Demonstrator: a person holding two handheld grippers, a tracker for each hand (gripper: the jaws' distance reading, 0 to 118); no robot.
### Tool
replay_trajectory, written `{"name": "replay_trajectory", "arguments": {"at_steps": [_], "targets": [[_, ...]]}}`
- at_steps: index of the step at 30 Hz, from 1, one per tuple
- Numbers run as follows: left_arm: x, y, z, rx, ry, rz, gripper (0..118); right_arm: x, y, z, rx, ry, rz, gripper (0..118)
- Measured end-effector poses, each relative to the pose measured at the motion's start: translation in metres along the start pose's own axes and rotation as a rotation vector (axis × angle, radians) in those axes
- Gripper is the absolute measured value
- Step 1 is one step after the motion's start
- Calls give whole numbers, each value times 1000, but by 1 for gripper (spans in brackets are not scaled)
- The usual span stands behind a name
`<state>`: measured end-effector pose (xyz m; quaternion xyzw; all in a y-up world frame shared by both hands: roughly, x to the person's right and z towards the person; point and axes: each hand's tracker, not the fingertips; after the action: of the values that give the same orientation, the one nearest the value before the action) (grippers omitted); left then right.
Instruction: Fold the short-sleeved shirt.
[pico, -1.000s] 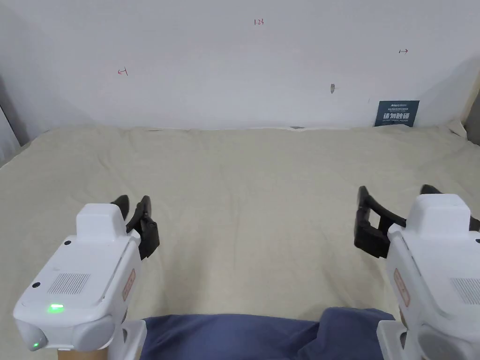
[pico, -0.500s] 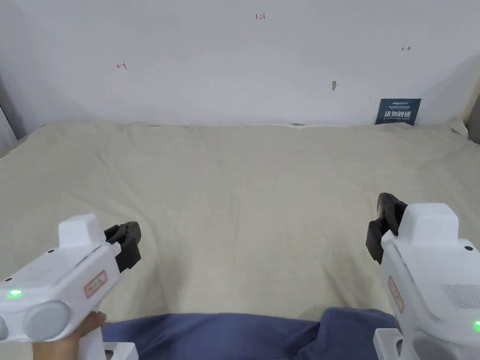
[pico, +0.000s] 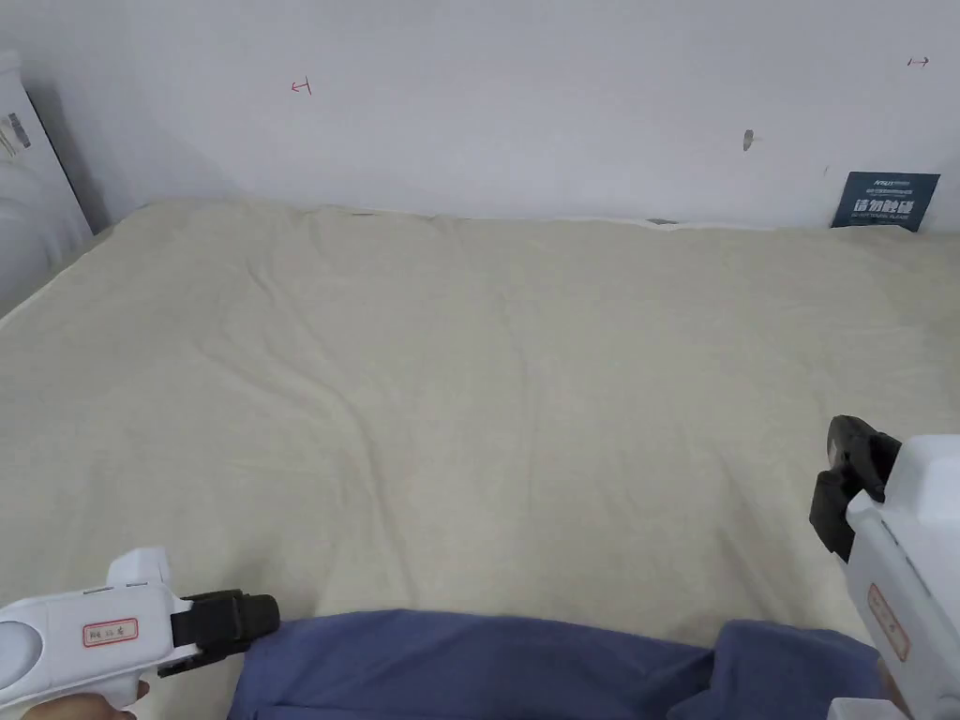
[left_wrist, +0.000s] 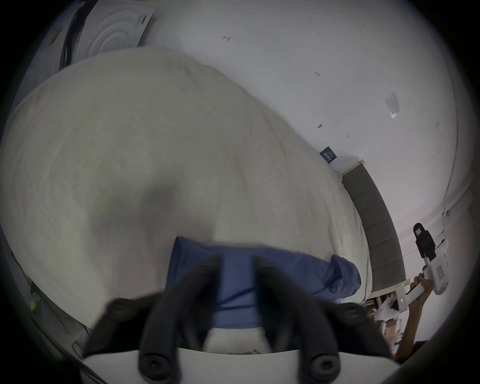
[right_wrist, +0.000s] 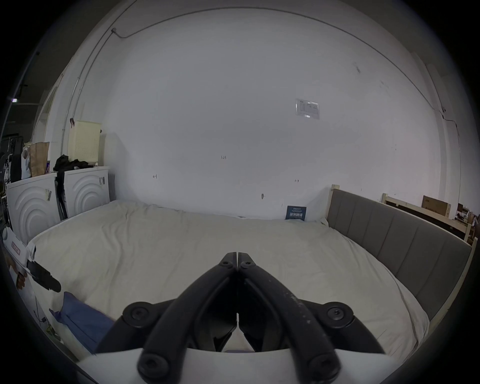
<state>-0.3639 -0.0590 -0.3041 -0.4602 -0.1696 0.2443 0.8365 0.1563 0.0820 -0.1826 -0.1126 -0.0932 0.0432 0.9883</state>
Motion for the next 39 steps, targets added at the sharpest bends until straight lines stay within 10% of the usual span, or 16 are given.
{"name": "replay_trajectory", "arguments": {"at_steps": [3, 4, 8, 11, 20, 39], "targets": [[-14, -7, -15, -49, 4, 43, 102, -6, -2, -7, -31, -3, 12, 3], [-16, -11, -17, -49, 9, 13, 107, -8, -3, -8, -39, -4, 18, 3], [-20, -18, -32, -93, 39, -27, 101, -14, -8, -16, -70, -1, 20, 3], [-26, -21, -43, -117, 18, -1, 62, -15, -10, -20, -86, 1, 22, 3], [-40, -23, -61, -97, 39, -11, 14, -8, -15, -24, -108, -4, 10, 3], [7, 17, 43, 49, 309, -109, 9, 36, -11, -11, -40, -4, -32, 3]]}}
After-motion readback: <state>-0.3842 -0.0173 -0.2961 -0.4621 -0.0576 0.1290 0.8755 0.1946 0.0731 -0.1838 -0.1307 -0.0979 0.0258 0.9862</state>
